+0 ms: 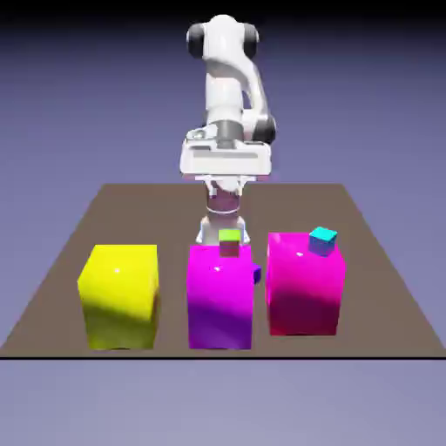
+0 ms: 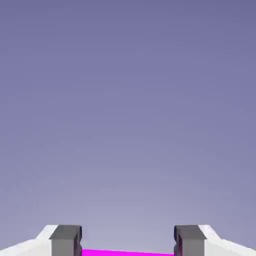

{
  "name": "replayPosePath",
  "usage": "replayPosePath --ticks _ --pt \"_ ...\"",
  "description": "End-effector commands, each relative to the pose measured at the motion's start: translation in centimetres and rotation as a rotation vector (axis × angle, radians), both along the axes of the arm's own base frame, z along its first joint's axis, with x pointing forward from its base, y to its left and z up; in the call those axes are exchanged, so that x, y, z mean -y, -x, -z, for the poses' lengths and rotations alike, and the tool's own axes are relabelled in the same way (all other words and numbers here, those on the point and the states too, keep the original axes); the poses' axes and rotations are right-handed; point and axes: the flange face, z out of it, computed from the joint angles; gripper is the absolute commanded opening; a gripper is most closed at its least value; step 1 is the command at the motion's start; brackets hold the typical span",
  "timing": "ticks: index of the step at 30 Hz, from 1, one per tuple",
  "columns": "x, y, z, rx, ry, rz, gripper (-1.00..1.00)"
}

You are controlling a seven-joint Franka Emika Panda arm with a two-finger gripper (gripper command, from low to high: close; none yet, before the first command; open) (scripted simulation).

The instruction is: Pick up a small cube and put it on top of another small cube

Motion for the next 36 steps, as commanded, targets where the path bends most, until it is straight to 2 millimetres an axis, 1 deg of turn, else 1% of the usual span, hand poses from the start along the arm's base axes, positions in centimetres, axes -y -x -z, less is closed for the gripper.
replayPosePath --ticks 1,5,8,11,14,19,21,23,26,28,29,30,31,32,35,36 --pt "-1.4 -0.9 0.5 -0.035 0.026 -0.039 0.00" --pt "-7.3 -3.9 2.8 -0.171 0.130 -0.197 0.00" --pt "-12.0 -5.4 4.9 -0.267 0.207 -0.316 0.00" --pt "-16.9 -6.4 7.3 -0.355 0.283 -0.433 0.00" --pt "-21.7 -6.7 9.8 -0.436 0.357 -0.549 0.00" --pt "-29.7 -5.8 14.1 -0.555 0.475 -0.737 0.00" --pt "-32.7 -3.3 17.1 -0.659 0.517 -0.794 0.00" --pt "-35.2 -0.3 20.1 -0.766 0.565 -0.843 0.00" --pt "-37.4 4.6 24.0 -0.923 0.637 -0.881 0.00" --pt "-38.3 8.2 26.4 -1.026 0.697 -0.900 0.00" --pt "-38.6 10.0 27.5 -1.076 0.729 -0.906 0.00" --pt "-38.3 11.6 28.4 -1.125 0.751 -0.895 0.00" --pt "-37.9 12.2 28.6 -1.146 0.756 -0.883 0.00" --pt "-37.9 12.2 28.6 -1.146 0.756 -0.883 0.00" --pt "-36.0 12.9 33.9 -1.145 0.756 -0.882 0.00" --pt "-35.5 13.2 35.0 -1.146 0.756 -0.883 0.00"
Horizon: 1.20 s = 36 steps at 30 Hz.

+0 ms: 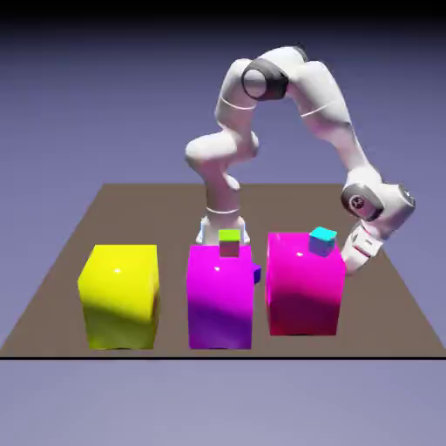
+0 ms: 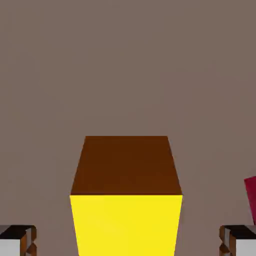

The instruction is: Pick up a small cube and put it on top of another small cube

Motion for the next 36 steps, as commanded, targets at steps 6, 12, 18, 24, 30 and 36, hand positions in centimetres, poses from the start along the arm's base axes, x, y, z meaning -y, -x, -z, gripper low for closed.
replayPosePath --ticks 6,12,18,24,30,36 --pt "-2.6 -0.2 -6.2 -0.007 -0.001 0.000 -1.00" --pt "-1.3 1.8 -12.5 -0.114 0.043 0.221 -1.00" --pt "4.8 -4.5 -20.2 -0.165 0.042 0.442 -1.00" --pt "15.6 -14.3 -25.7 -0.092 0.003 0.558 -1.00" --pt "28.9 -20.0 -31.2 -0.014 -0.002 0.671 -1.00" --pt "32.5 -19.4 -28.6 0.000 0.001 0.696 -1.00"
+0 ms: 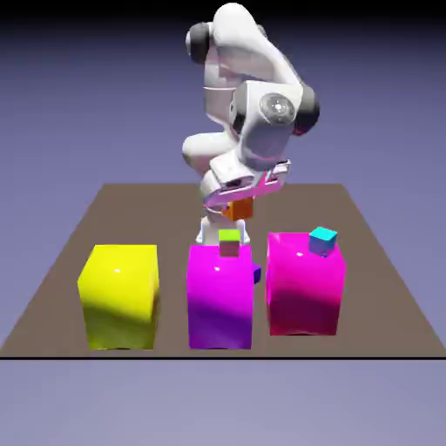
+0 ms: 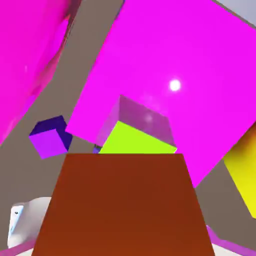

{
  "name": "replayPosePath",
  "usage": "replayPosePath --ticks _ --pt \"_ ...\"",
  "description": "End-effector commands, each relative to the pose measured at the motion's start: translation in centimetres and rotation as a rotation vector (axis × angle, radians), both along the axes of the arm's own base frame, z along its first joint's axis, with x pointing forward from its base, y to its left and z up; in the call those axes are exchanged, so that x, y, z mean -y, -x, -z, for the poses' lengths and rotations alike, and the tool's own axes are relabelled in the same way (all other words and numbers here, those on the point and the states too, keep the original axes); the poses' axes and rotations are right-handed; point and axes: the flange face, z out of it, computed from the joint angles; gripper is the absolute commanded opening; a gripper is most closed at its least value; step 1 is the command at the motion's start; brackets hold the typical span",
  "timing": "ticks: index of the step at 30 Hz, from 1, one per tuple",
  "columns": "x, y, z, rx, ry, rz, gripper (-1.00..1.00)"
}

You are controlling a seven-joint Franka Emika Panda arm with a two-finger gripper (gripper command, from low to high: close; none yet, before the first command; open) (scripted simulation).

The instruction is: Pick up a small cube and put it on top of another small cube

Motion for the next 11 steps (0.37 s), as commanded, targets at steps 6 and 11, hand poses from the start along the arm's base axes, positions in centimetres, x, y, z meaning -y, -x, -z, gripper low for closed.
replayPosePath --ticks 6,11 --pt "0.3 0.5 1.3 0.001 0.001 0.000 1.00" --pt "-0.6 -1.2 -3.8 0.000 0.001 0.000 1.00"
